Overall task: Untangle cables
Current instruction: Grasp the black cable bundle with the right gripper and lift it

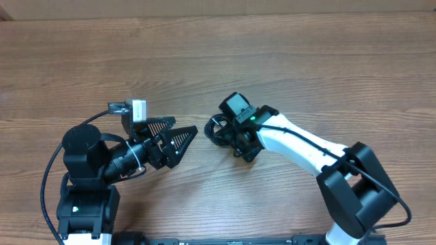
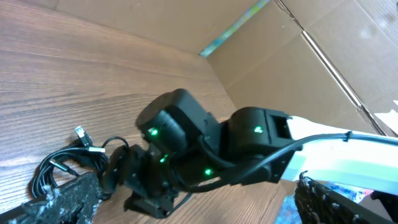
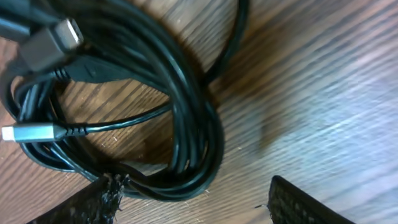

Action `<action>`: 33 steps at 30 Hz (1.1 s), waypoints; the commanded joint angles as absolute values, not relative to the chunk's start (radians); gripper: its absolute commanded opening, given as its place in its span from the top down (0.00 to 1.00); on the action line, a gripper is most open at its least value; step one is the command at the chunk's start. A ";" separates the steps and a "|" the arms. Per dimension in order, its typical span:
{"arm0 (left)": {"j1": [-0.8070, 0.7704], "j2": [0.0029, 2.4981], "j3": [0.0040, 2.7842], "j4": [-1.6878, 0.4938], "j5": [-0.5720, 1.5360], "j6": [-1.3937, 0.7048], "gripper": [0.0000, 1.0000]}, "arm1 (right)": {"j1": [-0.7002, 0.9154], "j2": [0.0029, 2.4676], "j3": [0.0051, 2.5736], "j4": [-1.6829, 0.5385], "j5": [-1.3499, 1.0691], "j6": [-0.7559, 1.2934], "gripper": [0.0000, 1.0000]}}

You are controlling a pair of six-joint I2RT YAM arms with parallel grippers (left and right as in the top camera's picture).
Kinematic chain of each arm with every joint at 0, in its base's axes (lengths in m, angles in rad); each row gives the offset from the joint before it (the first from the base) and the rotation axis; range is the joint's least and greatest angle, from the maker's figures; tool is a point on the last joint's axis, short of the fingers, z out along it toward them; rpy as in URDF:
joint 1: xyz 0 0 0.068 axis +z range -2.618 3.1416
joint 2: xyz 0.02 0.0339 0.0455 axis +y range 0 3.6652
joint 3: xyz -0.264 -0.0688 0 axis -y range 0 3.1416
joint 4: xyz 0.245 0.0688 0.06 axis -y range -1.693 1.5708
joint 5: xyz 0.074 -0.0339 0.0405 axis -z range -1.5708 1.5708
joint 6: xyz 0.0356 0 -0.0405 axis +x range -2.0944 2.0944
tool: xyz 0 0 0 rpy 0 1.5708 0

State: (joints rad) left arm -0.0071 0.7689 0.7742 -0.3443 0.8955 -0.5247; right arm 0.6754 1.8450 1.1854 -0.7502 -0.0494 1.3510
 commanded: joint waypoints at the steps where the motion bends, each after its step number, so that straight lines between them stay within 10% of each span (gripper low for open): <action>1: -0.014 0.767 0.788 -0.339 0.917 -0.539 0.00 | 0.680 1.861 1.197 -0.737 -0.051 1.365 0.26; 26: -0.014 0.767 0.788 -0.338 0.925 -0.539 0.00 | 0.680 1.914 1.197 -0.675 0.064 1.366 0.36; 28: -0.014 0.767 0.788 -0.338 0.925 -0.539 0.00 | 0.680 1.937 1.197 -0.668 0.044 1.365 0.52; 30: -0.014 0.767 0.788 -0.338 0.925 -0.539 0.00 | 0.680 1.951 1.197 -0.661 0.032 1.365 0.96; 33: -0.014 0.767 0.788 -0.339 0.926 -0.539 0.00 | 0.675 1.950 1.200 -0.630 0.049 1.324 0.96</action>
State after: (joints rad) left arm -0.0071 0.7689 0.7742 -0.3435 0.9062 -0.5247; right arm 0.6758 1.9255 1.1885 -0.6514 0.0479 1.3598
